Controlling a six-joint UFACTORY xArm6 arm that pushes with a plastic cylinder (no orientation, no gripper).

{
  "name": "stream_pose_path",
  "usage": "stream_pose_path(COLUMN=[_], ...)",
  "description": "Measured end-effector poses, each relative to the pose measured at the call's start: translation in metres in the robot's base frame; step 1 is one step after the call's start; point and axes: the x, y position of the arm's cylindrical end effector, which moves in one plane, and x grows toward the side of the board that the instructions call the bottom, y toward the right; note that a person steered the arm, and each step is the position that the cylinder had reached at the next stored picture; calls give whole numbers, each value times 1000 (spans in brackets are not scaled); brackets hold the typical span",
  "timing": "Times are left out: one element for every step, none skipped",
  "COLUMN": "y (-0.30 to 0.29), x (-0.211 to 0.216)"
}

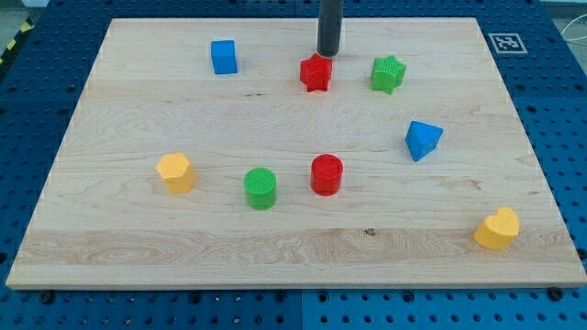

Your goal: Move red star to the center

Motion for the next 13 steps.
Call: stream_pose_path(y=[-6,-11,-14,-15,-16,-16,-20,-24,-29,-30,-30,-30,-30], x=[5,9,16,22,25,25,27,29,34,48,61,72,87])
